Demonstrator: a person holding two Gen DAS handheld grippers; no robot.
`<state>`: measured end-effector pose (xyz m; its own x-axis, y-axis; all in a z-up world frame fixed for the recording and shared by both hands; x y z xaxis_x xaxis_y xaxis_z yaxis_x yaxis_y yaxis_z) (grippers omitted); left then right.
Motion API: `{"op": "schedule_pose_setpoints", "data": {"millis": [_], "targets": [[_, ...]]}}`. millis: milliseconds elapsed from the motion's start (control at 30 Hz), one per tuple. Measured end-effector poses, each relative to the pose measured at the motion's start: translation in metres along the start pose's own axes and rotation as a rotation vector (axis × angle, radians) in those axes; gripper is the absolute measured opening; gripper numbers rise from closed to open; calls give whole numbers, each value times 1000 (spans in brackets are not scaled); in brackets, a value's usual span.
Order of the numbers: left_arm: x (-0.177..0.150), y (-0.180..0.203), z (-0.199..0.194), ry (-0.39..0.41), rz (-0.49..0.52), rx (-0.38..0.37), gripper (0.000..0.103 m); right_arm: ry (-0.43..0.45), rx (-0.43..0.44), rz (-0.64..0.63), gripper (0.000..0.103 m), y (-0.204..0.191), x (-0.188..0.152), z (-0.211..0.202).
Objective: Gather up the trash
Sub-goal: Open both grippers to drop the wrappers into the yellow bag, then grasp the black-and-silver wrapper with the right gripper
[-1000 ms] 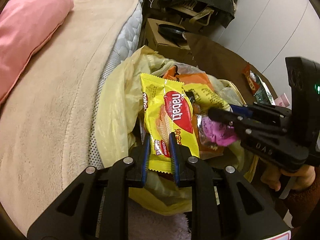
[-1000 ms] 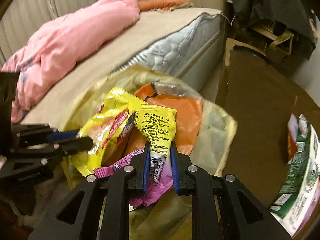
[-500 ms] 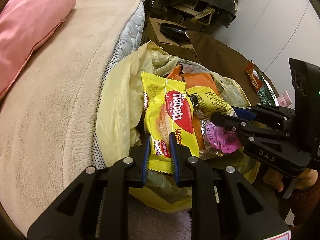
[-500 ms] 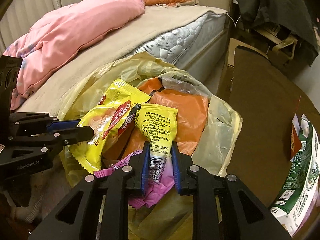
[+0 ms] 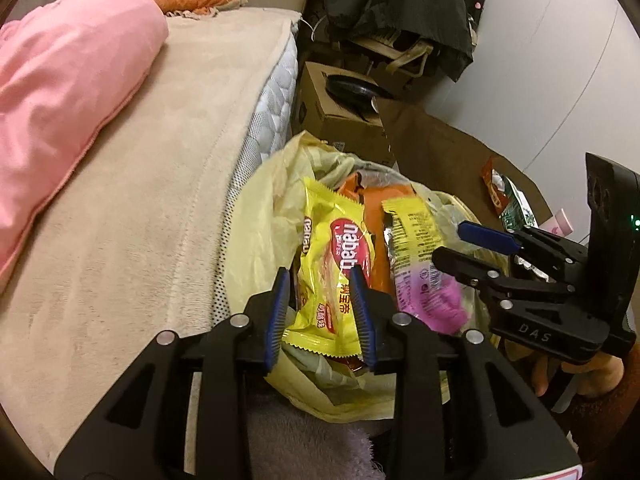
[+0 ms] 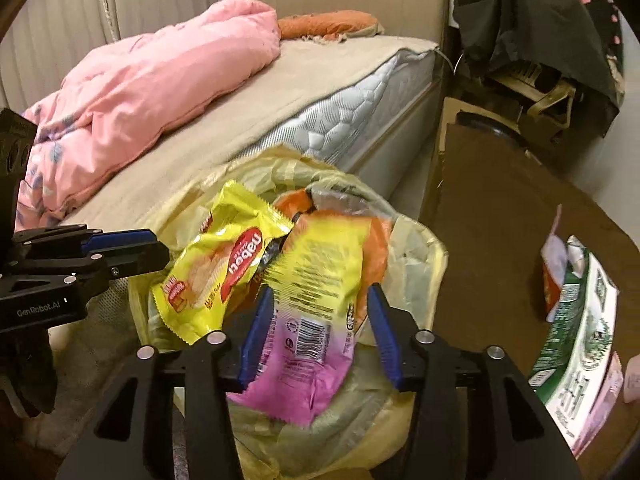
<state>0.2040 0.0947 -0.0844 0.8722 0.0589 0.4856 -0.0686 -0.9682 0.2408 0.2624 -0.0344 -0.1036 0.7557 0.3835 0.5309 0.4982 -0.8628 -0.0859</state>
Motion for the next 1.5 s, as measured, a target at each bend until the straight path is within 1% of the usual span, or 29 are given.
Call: {"op": "schedule_pose_setpoints", "data": {"millis": [133, 300, 400, 433, 500, 567, 633, 733, 900, 1000, 1067, 1167, 1300, 1367, 1433, 1500], "targets": [[3, 9, -12, 24, 12, 12, 30, 37, 2, 22, 53, 7, -1, -20], [8, 38, -29, 78, 61, 13, 33, 113, -25, 74, 54, 31, -11, -62], [11, 62, -37, 120, 94, -4, 35, 169, -60, 117, 55, 52, -21, -90], [11, 72, -38, 135, 106, -11, 35, 187, -78, 130, 60, 60, -26, -99], [10, 94, -38, 161, 138, -20, 36, 237, -118, 152, 64, 79, -36, -121], [7, 115, -35, 172, 172, -23, 36, 278, -145, 169, 64, 96, -49, -141], [4, 134, -30, 166, 203, -35, 36, 287, -166, 185, 64, 112, -61, -155], [-2, 163, -20, 142, 236, -62, 36, 264, -201, 209, 64, 137, -84, -171], [-9, 201, -5, 114, 274, -97, 36, 237, -285, 249, 64, 181, -123, -192], [-11, 221, 4, 103, 305, -109, 36, 212, -271, 305, 64, 200, -144, -194], [-11, 228, 7, 99, 313, -118, 36, 200, -266, 330, 64, 211, -158, -194], [-9, 237, 12, 101, 316, -125, 36, 174, -306, 343, 64, 221, -171, -190], [-2, 239, 21, 98, 295, -107, 36, 160, -336, 342, 64, 220, -175, -180], [0, 236, 27, 91, 279, -102, 36, 150, -315, 343, 64, 217, -177, -173], [-1, 233, 31, 82, 273, -100, 36, 129, -245, 332, 64, 207, -179, -164], [-2, 231, 35, 69, 272, -101, 36, 109, -183, 294, 64, 193, -177, -154]]}}
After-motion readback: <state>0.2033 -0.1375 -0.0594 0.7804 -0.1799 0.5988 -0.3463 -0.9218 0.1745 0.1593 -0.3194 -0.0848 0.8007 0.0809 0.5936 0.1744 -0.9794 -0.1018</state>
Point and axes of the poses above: each gripper's, at about its wrist camera, not at the fingertips, and z roughly the way its jaws point, y to its right, x to its top, the point moved 8 cm from there along z, roughly the way its jaws point, and after that the axes turned 7 degrees about -y, right-handed, at the moved point
